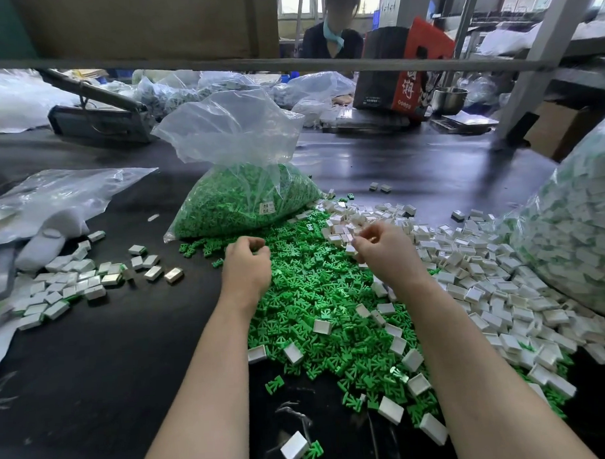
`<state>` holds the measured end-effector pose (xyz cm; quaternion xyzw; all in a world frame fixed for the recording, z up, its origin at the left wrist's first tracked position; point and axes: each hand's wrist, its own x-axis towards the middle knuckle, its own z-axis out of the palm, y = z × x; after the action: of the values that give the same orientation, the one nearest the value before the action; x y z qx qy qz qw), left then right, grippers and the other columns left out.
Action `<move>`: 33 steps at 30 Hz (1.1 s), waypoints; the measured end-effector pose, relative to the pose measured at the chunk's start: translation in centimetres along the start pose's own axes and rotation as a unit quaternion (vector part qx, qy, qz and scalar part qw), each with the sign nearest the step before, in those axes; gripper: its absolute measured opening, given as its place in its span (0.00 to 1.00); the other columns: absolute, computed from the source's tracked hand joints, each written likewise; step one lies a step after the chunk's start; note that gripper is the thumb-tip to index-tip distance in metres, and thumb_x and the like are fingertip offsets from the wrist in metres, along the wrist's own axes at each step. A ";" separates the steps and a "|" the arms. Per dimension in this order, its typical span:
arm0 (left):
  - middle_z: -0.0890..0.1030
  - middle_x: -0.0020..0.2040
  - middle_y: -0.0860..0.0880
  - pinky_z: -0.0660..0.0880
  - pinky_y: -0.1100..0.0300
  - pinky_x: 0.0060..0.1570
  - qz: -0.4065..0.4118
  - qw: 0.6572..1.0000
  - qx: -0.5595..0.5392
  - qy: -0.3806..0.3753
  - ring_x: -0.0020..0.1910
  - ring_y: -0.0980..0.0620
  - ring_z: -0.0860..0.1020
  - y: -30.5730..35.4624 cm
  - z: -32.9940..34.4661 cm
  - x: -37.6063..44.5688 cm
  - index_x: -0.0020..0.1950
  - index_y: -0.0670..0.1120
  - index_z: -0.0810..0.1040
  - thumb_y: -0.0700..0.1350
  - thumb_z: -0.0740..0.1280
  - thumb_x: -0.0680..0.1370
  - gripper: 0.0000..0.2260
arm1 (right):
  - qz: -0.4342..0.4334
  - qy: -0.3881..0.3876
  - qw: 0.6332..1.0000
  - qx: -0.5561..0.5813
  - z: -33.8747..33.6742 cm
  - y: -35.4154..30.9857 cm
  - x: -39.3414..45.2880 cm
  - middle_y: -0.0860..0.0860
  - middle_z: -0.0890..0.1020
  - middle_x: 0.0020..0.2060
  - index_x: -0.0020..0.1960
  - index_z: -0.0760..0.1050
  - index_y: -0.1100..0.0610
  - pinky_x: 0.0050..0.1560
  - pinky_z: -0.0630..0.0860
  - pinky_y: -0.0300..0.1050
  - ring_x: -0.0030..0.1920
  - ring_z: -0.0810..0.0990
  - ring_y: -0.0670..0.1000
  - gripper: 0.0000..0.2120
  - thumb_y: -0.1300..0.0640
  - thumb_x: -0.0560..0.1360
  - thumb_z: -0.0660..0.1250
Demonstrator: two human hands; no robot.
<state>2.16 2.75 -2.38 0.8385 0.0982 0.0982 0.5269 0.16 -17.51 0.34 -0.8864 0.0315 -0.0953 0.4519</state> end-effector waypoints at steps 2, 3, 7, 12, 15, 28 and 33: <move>0.75 0.57 0.45 0.70 0.63 0.34 0.001 0.999 -0.029 -0.043 0.39 0.56 0.73 0.5 0.5 -0.3 0.59 0.46 0.76 0.42 0.61 0.82 0.08 | -0.008 0.010 0.995 -0.099 -0.1 0.4 0.1 0.54 0.82 0.43 0.46 0.76 0.56 0.46 0.79 0.50 0.43 0.80 0.54 0.04 0.61 0.77 0.64; 0.77 0.53 0.47 0.70 0.65 0.31 0.002 0.997 -0.044 -0.065 0.37 0.57 0.72 0.6 0.6 -0.4 0.59 0.46 0.76 0.42 0.61 0.82 0.08 | -0.004 0.019 0.990 -0.138 -0.1 0.6 0.1 0.53 0.82 0.44 0.47 0.77 0.55 0.45 0.77 0.48 0.44 0.79 0.53 0.04 0.61 0.76 0.64; 0.79 0.48 0.51 0.70 0.74 0.27 0.026 0.986 -0.101 -0.126 0.38 0.58 0.72 1.3 0.4 -1.0 0.56 0.49 0.78 0.39 0.61 0.81 0.09 | -0.008 0.062 0.975 -0.215 -0.2 1.2 0.5 0.52 0.82 0.48 0.56 0.79 0.53 0.49 0.76 0.47 0.49 0.78 0.53 0.10 0.60 0.77 0.64; 0.82 0.54 0.52 0.71 0.71 0.44 0.064 0.972 -0.143 -0.176 0.54 0.58 0.77 2.3 0.4 -1.6 0.55 0.49 0.80 0.38 0.62 0.81 0.10 | -0.040 0.010 0.954 -0.297 0.5 1.7 0.4 0.52 0.75 0.67 0.68 0.74 0.44 0.66 0.69 0.52 0.65 0.71 0.56 0.18 0.57 0.79 0.64; 0.84 0.51 0.49 0.76 0.62 0.52 0.073 0.970 -0.153 -0.173 0.54 0.54 0.80 2.7 0.3 -1.7 0.52 0.48 0.81 0.36 0.64 0.80 0.09 | -0.061 0.037 0.952 -0.299 0.6 2.0 0.5 0.50 0.80 0.57 0.61 0.78 0.47 0.61 0.71 0.47 0.61 0.75 0.54 0.12 0.57 0.79 0.64; 0.85 0.38 0.49 0.74 0.65 0.33 0.035 0.939 -0.232 -0.253 0.35 0.56 0.80 3.9 1.0 -2.4 0.46 0.47 0.84 0.49 0.74 0.68 0.10 | -0.210 0.027 0.977 0.024 0.8 -1.6 -0.4 0.43 0.81 0.38 0.51 0.83 0.52 0.34 0.68 0.30 0.34 0.74 0.38 0.08 0.58 0.72 0.75; 0.85 0.38 0.47 0.74 0.66 0.32 0.038 0.948 -0.233 -0.214 0.33 0.56 0.80 3.2 0.6 -1.9 0.44 0.47 0.85 0.45 0.73 0.73 0.03 | -0.195 -0.032 0.980 0.037 0.6 -1.4 -0.5 0.43 0.82 0.40 0.54 0.82 0.49 0.36 0.77 0.40 0.37 0.78 0.55 0.13 0.62 0.72 0.74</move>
<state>0.64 0.37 0.12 0.6970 -0.0748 -0.0435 0.7118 -0.30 -16.14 1.06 -0.8607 -0.1596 -0.1540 0.4583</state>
